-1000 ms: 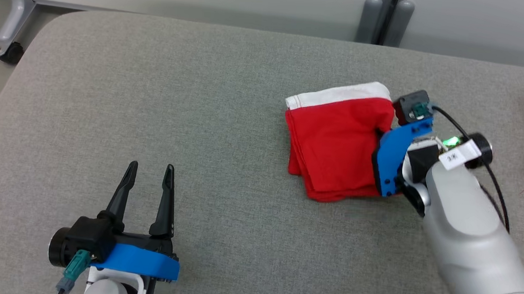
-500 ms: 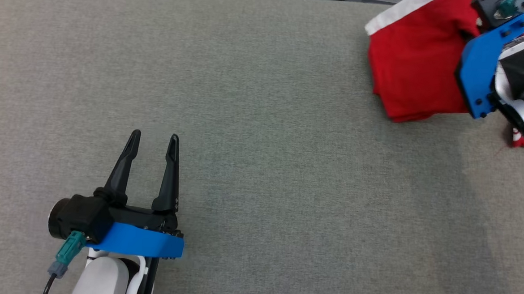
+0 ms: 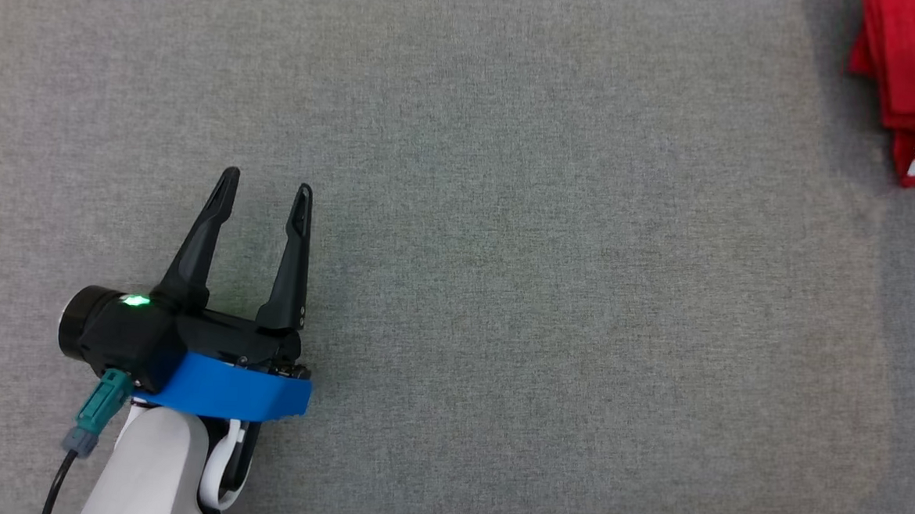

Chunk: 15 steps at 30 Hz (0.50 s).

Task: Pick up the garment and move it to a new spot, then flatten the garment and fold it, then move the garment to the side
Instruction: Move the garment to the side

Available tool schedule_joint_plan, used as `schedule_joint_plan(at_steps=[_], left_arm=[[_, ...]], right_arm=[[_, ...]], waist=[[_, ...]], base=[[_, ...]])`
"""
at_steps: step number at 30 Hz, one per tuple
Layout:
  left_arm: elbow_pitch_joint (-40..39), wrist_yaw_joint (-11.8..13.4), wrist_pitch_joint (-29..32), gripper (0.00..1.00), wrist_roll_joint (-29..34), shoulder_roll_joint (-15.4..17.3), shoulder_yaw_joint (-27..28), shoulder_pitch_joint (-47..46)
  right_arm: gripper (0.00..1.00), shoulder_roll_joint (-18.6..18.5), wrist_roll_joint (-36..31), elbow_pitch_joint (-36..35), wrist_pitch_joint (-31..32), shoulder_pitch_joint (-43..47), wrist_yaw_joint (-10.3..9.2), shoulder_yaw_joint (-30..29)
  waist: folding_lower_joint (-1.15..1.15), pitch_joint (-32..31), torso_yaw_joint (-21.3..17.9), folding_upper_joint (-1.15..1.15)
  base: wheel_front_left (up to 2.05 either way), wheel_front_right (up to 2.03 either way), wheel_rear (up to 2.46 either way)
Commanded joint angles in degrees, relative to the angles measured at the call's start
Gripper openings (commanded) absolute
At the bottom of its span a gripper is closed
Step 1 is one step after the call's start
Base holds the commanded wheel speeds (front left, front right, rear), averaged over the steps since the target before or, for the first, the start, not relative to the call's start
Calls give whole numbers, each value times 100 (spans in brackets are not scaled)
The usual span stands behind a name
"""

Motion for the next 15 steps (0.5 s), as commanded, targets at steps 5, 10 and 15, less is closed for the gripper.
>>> schedule_joint_plan(at_steps=[5, 10, 15], left_arm=[[-133, -42, -22, 100, -8, 148, -73, -237], [-227, -42, -22, 100, -17, 255, -92, -332], [-251, -42, -22, 100, -24, 243, -181, -362]], right_arm=[[0, -112, -342, 134, -377, 157, -3, -404], [0, -152, -963, 202, -515, 296, -3, -763], [0, -162, -1440, 113, -560, 473, -4, -1025]], waist=[[-1, 342, 32, -1], [-1, 562, 6, -1], [-1, 599, 15, -1]], base=[[0, 0, 0], [0, 0, 0], [0, 0, 0]])
